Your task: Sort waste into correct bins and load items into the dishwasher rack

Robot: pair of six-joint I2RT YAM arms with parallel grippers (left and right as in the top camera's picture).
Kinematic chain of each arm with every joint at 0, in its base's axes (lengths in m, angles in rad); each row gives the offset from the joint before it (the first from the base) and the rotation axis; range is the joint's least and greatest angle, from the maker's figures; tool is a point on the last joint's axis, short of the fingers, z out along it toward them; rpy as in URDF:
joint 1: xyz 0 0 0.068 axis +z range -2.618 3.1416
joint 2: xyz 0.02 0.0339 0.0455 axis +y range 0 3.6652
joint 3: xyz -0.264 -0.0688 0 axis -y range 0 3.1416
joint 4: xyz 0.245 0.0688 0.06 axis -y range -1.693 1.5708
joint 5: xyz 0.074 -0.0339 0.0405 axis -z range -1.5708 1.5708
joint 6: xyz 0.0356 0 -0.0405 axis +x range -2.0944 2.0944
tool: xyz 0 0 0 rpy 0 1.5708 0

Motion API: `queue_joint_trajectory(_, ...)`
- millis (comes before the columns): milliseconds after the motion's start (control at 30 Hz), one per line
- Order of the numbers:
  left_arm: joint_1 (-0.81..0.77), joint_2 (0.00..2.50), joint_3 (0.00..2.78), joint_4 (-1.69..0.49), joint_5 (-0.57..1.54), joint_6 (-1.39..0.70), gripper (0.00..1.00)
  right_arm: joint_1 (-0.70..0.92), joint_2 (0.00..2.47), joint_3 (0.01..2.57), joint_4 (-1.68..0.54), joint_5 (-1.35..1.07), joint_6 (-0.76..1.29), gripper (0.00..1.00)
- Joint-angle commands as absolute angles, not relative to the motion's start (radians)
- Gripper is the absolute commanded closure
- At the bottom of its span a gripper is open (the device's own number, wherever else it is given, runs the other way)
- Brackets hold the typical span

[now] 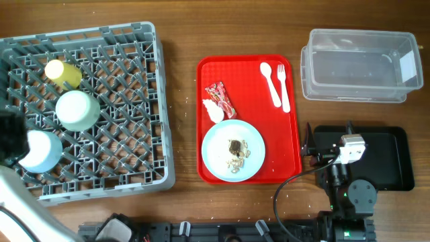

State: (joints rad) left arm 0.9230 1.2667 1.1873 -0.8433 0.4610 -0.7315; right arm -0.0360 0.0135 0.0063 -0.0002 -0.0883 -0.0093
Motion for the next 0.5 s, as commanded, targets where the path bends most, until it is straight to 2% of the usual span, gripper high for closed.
queue_joint_trajectory(0,0.625,1.111,1.205,-0.82,0.665,-0.75,0.82,-0.037,0.007,0.005,0.003,-0.081,-0.019,0.0)
queue_joint_trajectory(33,0.482,1.104,1.205,-0.808,0.664,-0.748,0.45,-0.037,0.007,0.005,0.003,-0.081,-0.02,0.0)
queue_joint_trajectory(67,0.329,1.113,1.205,-0.773,0.652,-0.735,0.2,-0.037,0.007,0.005,0.003,-0.081,-0.02,0.0)
queue_joint_trajectory(133,0.053,1.15,1.205,-0.704,0.56,-0.661,0.2,-0.037,0.007,0.005,0.003,-0.081,-0.02,0.0)
queue_joint_trajectory(233,-0.346,1.247,1.225,-0.68,0.17,-0.591,0.11,-0.037,0.007,0.005,0.002,-0.081,-0.019,0.0)
queue_joint_trajectory(267,-0.429,1.283,1.258,-0.723,0.038,-0.579,0.04,-0.037,0.007,0.005,0.003,-0.081,-0.019,0.0)
queue_joint_trajectory(367,-0.554,1.391,1.385,-0.928,-0.269,-0.579,0.01,-0.037,0.007,0.005,0.002,-0.081,-0.019,0.0)
queue_joint_trajectory(467,-0.518,1.38,1.392,-1.053,-0.529,-0.665,0.0,-0.037,0.007,0.005,0.003,-0.081,-0.019,0.0)
